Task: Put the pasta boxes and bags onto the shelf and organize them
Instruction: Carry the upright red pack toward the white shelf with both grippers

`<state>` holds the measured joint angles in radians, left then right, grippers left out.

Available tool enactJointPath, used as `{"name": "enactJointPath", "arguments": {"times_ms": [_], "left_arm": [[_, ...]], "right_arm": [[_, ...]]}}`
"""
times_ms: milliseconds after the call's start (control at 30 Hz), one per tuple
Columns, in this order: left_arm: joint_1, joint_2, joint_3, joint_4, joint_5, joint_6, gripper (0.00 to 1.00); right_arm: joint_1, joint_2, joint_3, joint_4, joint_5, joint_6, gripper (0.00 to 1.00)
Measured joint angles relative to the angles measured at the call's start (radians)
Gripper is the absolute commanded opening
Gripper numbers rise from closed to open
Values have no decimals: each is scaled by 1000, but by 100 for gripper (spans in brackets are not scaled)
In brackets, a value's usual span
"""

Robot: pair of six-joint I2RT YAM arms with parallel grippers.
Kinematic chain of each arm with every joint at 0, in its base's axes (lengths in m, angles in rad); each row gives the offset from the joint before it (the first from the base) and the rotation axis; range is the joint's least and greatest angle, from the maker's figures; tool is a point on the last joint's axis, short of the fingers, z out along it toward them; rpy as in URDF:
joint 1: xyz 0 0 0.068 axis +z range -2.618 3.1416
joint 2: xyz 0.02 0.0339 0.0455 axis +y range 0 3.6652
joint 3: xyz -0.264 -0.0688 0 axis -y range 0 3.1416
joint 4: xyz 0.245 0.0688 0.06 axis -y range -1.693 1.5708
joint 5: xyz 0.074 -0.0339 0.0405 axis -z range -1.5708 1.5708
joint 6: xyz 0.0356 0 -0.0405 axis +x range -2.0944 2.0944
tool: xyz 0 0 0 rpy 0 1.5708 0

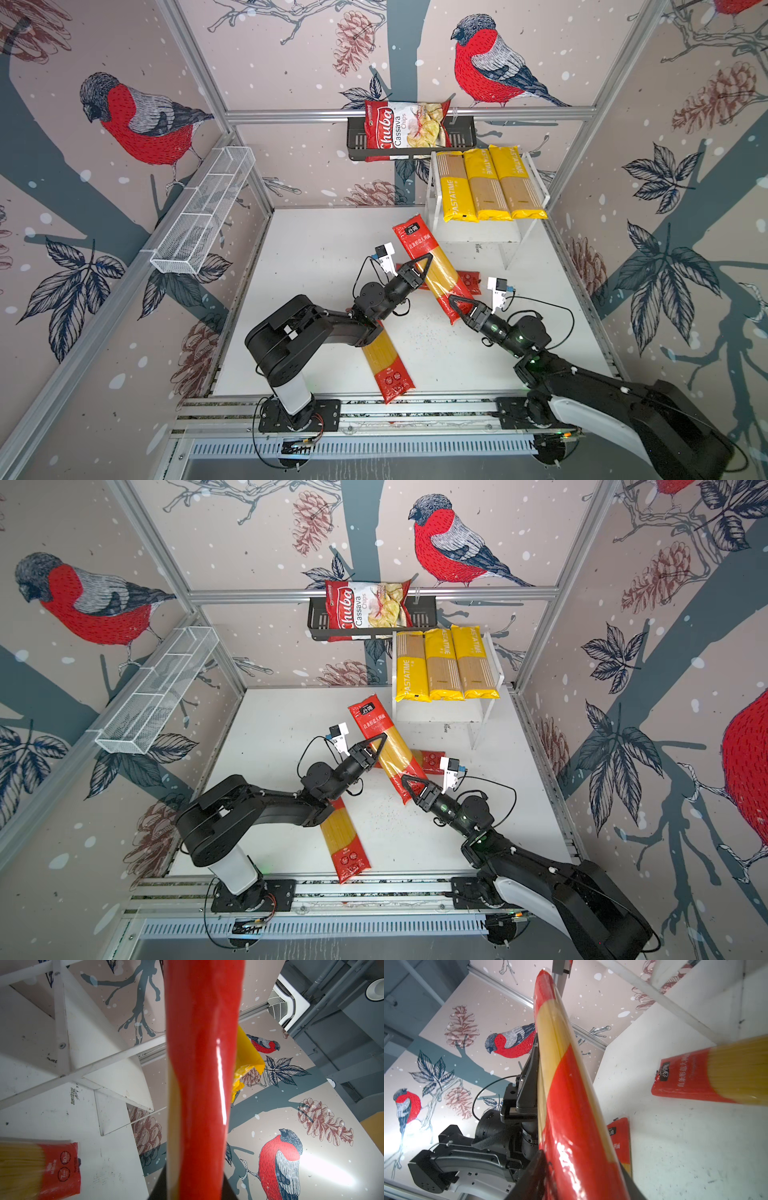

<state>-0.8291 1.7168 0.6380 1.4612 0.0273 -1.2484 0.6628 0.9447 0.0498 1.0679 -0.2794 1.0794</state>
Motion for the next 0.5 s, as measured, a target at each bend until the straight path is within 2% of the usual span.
{"name": "enactJointPath", "arguments": {"times_ms": [100,500], "left_arm": [[-13,32,14,0,-12,-24,4],[-47,160,115,13,-24,-63,2]], "right_arm": [[-4,-48,-22,-25,42,18,34],[-34,-276,-45,-264,147,15,22]]}}
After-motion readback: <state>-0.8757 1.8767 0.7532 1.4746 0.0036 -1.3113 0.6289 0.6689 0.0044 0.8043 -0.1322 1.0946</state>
